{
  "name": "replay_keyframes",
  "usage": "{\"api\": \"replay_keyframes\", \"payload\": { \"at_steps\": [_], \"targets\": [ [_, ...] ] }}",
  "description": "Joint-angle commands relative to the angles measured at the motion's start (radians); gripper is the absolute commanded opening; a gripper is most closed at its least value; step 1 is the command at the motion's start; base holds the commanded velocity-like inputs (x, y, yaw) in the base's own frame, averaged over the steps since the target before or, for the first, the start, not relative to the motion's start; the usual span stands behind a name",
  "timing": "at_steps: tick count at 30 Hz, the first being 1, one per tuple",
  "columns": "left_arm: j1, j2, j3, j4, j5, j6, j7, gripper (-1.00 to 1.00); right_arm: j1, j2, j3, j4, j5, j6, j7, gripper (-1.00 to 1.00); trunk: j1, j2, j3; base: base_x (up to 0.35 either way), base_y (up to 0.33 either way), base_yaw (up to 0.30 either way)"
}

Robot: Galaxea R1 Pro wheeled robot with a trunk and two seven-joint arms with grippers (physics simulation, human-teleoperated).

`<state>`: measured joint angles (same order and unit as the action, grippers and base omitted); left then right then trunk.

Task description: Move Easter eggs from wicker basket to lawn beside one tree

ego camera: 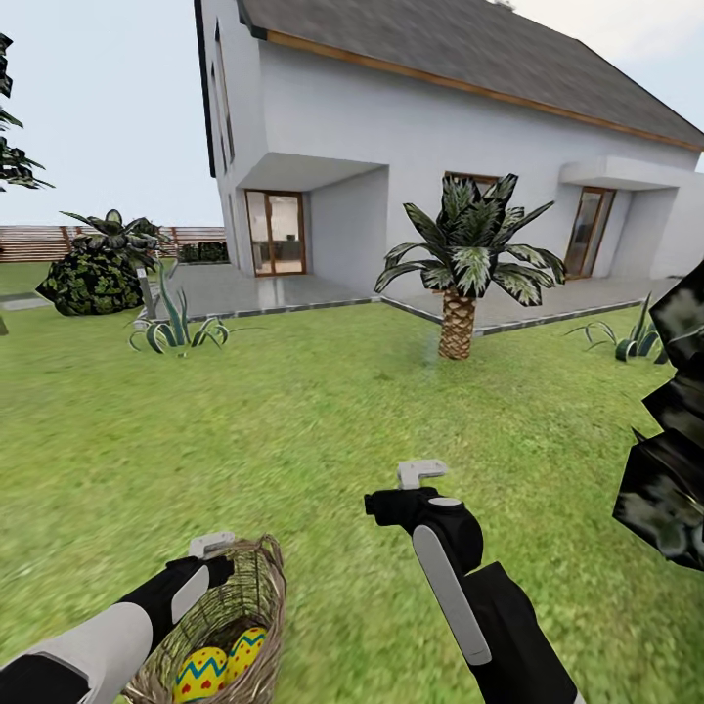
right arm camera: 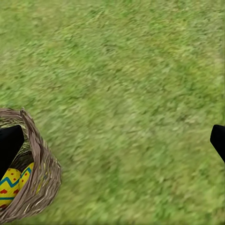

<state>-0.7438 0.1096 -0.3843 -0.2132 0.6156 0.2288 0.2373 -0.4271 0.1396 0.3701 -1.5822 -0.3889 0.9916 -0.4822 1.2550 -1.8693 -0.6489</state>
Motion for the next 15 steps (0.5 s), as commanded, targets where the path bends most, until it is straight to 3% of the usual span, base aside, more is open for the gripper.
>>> {"api": "replay_keyframes", "payload": {
  "at_steps": [1,7,15],
  "targets": [
    [0.0,0.001,-0.008,-0.003,0.009,0.006,0.007,1.0,-0.001,0.0,0.001,-0.001,-0.01,0.002,-0.01,1.0,0.0,-0.001,-0.001,0.004,-0.073,0.081],
    [0.0,0.001,-0.008,-0.003,0.009,0.006,0.007,1.0,-0.001,0.0,0.001,-0.001,-0.01,0.002,-0.01,1.0,0.0,-0.001,0.0,0.001,-0.137,0.152],
    [0.0,0.001,-0.008,-0.003,0.009,0.006,0.007,1.0,-0.001,0.0,0.001,-0.001,-0.01,0.002,-0.011,1.0,0.0,-0.001,0.0,0.0,-0.03,0.067]
  ]
}}
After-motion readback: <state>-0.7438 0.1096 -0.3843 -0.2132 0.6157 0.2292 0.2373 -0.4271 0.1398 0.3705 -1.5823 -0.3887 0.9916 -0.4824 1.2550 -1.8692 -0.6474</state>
